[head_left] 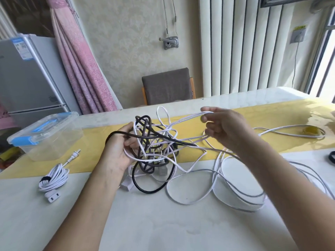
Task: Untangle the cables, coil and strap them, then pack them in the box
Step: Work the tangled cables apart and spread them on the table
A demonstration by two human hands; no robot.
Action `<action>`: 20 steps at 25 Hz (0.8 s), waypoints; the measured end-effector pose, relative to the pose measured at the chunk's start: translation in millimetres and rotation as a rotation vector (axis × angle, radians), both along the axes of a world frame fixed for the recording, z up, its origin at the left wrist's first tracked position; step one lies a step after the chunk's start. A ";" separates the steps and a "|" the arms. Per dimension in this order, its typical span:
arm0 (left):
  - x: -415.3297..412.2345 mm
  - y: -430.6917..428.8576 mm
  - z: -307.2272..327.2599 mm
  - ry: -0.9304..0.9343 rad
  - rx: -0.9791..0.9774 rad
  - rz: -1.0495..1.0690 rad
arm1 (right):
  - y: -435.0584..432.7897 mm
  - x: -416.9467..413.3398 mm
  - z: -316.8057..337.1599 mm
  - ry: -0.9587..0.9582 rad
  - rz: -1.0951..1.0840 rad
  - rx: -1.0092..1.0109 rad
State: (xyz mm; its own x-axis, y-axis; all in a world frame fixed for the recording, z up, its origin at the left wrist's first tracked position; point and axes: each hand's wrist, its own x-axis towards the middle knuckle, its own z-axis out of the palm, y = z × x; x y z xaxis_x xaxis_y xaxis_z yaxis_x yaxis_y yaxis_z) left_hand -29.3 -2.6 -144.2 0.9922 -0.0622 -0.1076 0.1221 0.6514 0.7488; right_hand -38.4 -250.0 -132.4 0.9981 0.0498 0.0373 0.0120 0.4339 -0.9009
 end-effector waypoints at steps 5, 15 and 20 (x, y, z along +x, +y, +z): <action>-5.7 9.8 1.0 -0.010 0.179 -0.268 | -11.1 -17.3 5.1 -0.147 0.511 -0.944; -25.4 7.7 9.0 -0.037 0.527 -0.469 | -6.2 0.8 3.2 -0.027 0.184 0.316; -25.1 24.4 13.0 -0.107 0.412 -0.529 | -22.9 3.2 3.7 -0.127 -0.089 -0.061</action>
